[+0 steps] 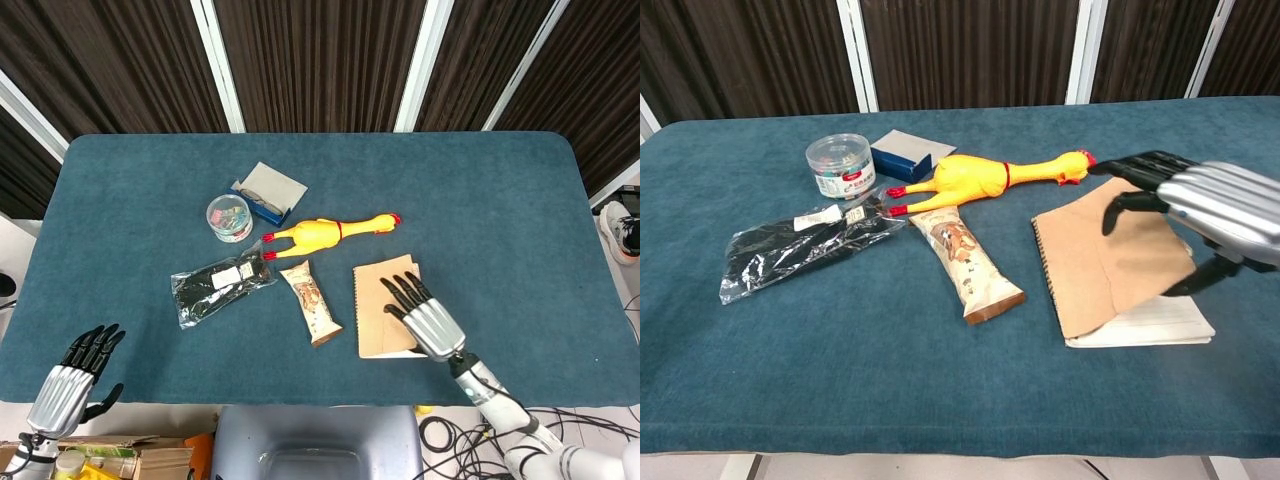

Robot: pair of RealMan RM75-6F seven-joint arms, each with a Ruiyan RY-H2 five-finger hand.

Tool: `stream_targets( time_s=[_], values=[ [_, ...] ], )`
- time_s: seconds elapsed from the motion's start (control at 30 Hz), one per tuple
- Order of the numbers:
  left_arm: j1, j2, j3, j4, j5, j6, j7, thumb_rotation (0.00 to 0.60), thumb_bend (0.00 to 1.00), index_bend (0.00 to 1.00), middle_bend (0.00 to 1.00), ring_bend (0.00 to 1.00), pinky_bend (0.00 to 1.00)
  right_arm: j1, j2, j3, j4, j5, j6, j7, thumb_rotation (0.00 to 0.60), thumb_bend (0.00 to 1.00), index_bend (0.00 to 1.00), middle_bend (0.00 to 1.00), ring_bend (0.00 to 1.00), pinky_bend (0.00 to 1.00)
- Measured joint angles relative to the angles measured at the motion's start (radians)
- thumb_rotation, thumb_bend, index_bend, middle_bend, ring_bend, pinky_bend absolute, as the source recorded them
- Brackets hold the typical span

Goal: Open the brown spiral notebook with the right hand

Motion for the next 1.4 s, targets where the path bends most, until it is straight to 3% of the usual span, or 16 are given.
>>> stream_targets(
  time_s=[0.6,1.03,1.2,1.4],
  values=[
    [0.011,0.006,-0.011,0.019,-0.017,0.015,-0.054,0.600,0.35,0.00,0.07,0.05,0.13,0.189,-0.106,0.108,-0.148,0.046,-0.203,-0.324,0.600,0.17,0.22,0.03,0.00,0.00],
    [0.024,0.003,-0.019,0.051,-0.031,0.033,-0.113,0.600,0.35,0.00,0.08,0.05,0.13,0.322,-0.303,0.157,0.000,0.154,-0.345,-0.431,0.600,0.17,0.20,0.03,0.00,0.00],
    [0.031,0.006,-0.023,0.053,-0.030,0.050,-0.124,0.600,0.34,0.00,0.08,0.05,0.13,0.317,-0.285,0.147,-0.017,0.150,-0.311,-0.420,0.600,0.17,0.17,0.03,0.00,0.00],
    [0.039,0.012,-0.028,0.046,-0.021,0.085,-0.128,0.600,0.34,0.00,0.08,0.05,0.13,0.280,-0.196,0.125,-0.121,0.129,-0.230,-0.397,0.600,0.17,0.12,0.02,0.00,0.00]
  ],
)
